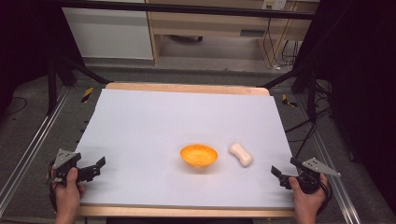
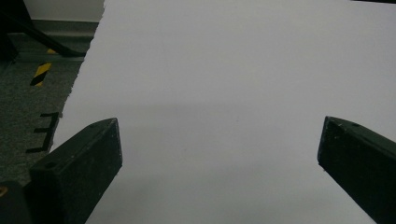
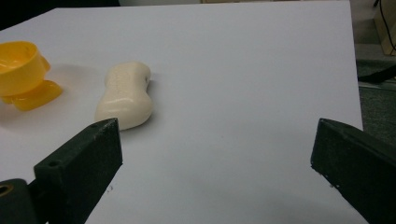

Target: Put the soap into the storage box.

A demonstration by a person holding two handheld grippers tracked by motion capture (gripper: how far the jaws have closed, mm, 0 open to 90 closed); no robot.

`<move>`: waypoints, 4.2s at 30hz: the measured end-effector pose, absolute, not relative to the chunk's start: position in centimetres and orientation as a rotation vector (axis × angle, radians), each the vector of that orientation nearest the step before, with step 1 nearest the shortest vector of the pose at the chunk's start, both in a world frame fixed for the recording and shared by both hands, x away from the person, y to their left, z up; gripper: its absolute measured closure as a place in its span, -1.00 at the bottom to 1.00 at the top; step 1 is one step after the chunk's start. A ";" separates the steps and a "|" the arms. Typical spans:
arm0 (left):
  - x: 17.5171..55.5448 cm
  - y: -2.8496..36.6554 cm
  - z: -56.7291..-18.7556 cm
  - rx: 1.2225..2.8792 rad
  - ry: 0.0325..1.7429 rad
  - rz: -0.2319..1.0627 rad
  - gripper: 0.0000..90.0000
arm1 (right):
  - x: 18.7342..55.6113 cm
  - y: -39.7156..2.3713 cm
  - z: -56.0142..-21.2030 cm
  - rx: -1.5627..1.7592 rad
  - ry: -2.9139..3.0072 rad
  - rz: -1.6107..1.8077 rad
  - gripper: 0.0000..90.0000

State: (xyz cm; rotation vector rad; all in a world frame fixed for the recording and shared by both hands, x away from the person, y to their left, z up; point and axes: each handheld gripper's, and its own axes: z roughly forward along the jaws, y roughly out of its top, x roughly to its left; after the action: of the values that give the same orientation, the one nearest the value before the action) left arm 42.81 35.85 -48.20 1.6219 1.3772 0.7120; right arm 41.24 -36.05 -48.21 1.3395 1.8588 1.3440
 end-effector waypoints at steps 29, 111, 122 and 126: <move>42.8 35.9 -48.2 1.623 1.375 0.712 -1.00 | 46.7 -32.6 -44.0 1.437 2.392 0.543 -0.79; 43.0 35.9 -48.2 1.639 1.383 0.705 -1.00 | 55.4 -19.4 -44.8 1.501 2.666 0.237 0.09; 43.0 35.9 -48.2 1.640 1.383 0.707 -1.00 | 55.1 -19.4 -44.7 1.383 2.717 0.244 0.11; 43.0 35.9 -48.2 1.640 1.383 0.707 -1.00 | 54.8 -19.4 -44.4 1.314 2.749 0.242 0.11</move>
State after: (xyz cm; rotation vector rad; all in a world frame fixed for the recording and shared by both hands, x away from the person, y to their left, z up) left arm 42.97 35.86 -48.22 1.6403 1.3827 0.7075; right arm 54.79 -19.37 -44.43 1.3144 2.7485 0.2415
